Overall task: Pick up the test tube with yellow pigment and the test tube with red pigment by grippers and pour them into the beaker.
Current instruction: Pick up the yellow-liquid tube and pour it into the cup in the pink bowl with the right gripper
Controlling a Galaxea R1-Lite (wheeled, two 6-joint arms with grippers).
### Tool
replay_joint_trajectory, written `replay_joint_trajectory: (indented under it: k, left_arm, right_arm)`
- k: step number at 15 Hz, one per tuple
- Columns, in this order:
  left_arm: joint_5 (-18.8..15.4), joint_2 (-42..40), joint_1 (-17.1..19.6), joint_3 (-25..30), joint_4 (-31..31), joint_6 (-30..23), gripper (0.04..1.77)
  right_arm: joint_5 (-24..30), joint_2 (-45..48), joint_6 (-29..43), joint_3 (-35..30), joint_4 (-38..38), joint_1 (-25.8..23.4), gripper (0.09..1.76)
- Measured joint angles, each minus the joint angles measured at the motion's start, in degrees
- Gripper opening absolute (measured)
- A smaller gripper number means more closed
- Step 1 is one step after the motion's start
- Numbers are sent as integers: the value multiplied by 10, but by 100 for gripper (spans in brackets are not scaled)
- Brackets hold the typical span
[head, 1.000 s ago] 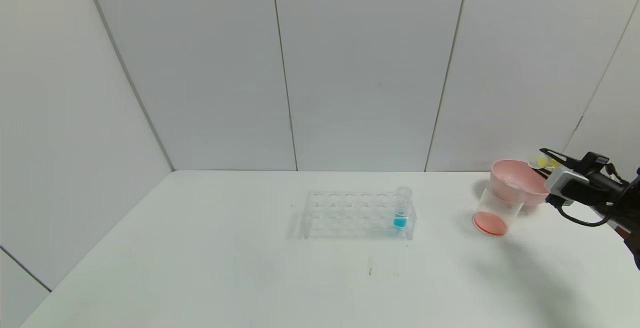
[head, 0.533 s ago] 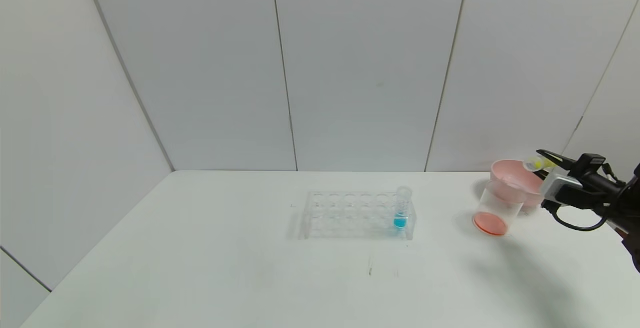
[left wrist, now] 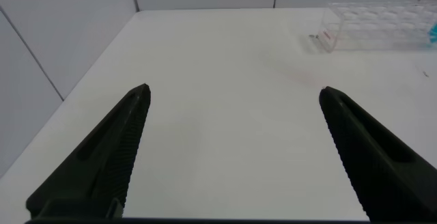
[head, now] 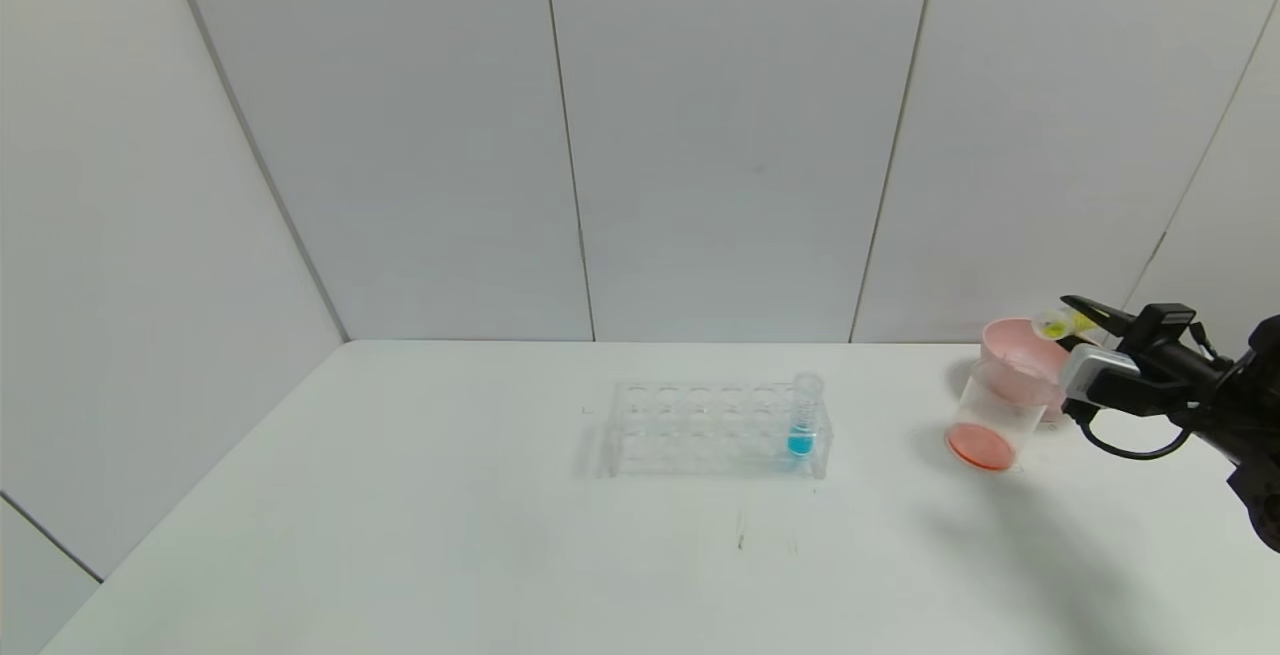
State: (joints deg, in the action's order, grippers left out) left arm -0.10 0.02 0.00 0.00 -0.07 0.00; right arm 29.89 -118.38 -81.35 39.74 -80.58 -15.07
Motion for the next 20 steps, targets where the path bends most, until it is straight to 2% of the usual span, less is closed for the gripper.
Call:
replay_joint_trajectory:
  k: [4,20]
  left_arm:
    - [0,0,0,0,0,0,176]
    - [0,0,0,0,0,0,176]
  right_arm:
    - [-3,-2,-6,-1,0,0,52]
    - [-26,-3,-107,-14,-2,7,52]
